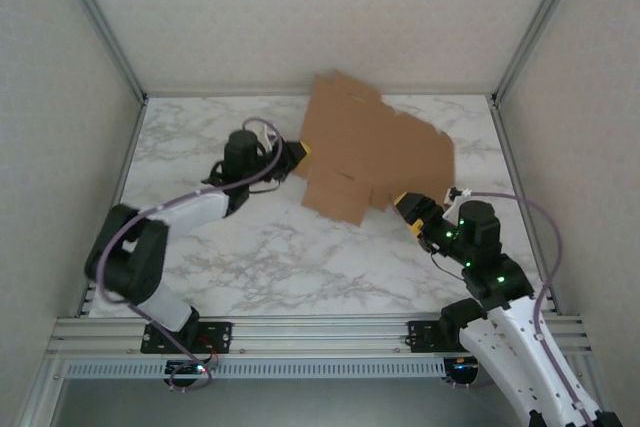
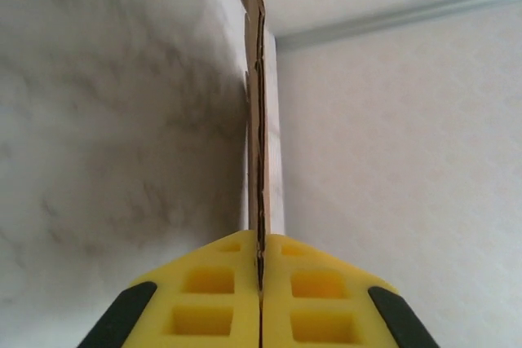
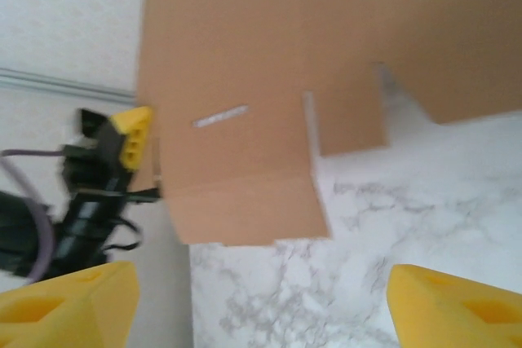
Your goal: Fold the paper box
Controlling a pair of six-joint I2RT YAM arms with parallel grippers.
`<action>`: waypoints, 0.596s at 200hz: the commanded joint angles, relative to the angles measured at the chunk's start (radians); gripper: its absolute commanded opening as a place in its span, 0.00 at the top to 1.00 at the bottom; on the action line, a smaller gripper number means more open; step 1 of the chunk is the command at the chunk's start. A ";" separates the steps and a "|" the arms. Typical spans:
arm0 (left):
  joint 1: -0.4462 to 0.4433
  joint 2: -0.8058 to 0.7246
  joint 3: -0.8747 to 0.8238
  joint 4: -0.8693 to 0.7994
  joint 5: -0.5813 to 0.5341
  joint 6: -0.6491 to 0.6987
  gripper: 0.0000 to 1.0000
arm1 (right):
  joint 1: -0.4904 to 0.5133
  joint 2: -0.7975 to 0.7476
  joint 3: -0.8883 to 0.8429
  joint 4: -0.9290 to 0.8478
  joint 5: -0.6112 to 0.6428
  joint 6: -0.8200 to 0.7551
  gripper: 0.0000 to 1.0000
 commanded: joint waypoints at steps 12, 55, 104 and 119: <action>0.002 -0.159 0.285 -0.642 -0.399 0.344 0.97 | 0.008 0.072 0.107 -0.212 0.126 -0.194 0.18; -0.005 -0.217 0.646 -0.936 -0.769 0.472 0.94 | 0.009 0.198 0.202 -0.240 0.136 -0.257 0.18; -0.236 -0.018 1.101 -1.191 -1.173 0.669 0.86 | 0.008 0.224 0.225 -0.247 0.169 -0.302 0.18; -0.318 0.123 1.259 -1.296 -1.302 0.719 0.85 | 0.009 0.226 0.213 -0.244 0.170 -0.308 0.18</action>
